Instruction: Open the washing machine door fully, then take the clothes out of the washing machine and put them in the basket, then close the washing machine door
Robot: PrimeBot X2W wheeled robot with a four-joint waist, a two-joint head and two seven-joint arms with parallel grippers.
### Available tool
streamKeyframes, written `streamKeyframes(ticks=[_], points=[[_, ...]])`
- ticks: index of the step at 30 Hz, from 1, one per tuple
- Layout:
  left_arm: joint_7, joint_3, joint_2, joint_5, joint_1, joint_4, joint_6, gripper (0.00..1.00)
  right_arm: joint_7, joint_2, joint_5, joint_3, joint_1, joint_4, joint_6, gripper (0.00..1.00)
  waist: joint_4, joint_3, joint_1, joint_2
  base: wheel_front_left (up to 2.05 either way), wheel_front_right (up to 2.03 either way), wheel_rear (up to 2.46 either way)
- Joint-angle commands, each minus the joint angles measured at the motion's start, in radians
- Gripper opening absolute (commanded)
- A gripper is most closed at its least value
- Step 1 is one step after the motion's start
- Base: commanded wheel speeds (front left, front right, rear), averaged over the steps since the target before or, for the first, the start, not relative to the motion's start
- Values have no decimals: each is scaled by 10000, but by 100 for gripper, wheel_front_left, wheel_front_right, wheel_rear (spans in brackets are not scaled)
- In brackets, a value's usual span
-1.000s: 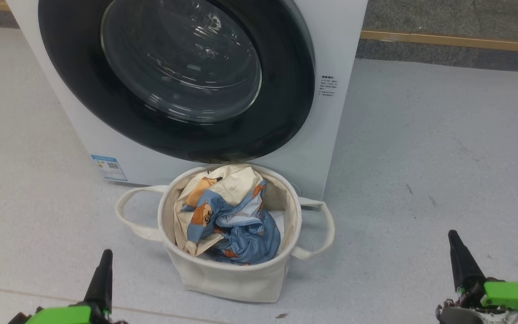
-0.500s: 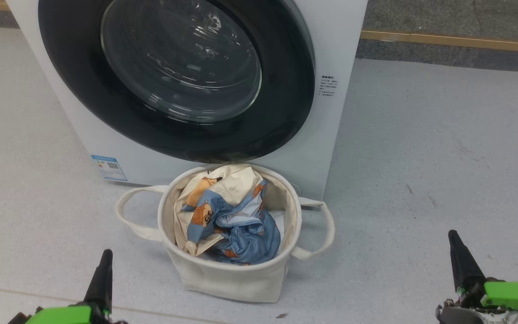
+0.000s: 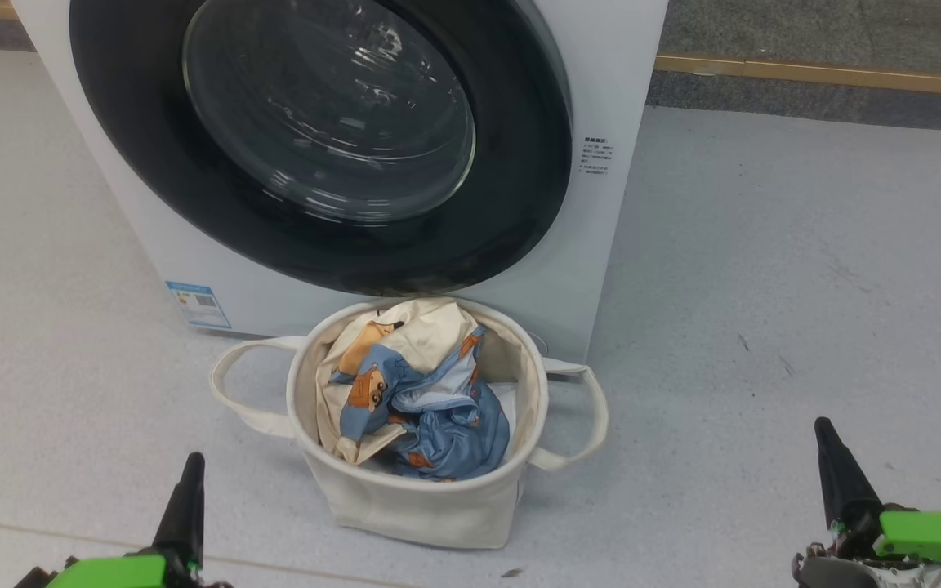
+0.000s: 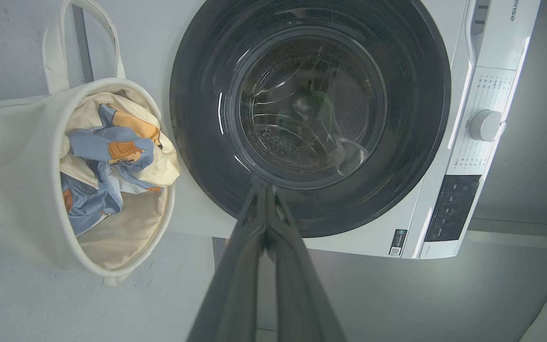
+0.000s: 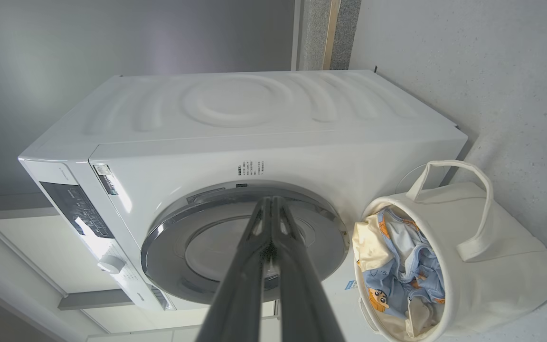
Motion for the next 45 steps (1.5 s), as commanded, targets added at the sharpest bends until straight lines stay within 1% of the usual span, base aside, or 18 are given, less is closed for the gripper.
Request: streamKeyframes(ticks=[1, 45], points=[[79, 338, 74, -29, -441, -365, -71, 0, 72, -95, 39, 187, -505, -371, 2, 0, 0, 0, 0, 0, 0, 0, 0], [79, 337, 74, -30, -440, -366, -71, 0, 79, -89, 32, 178, -506, -370, 2, 0, 0, 0, 0, 0, 0, 0, 0]])
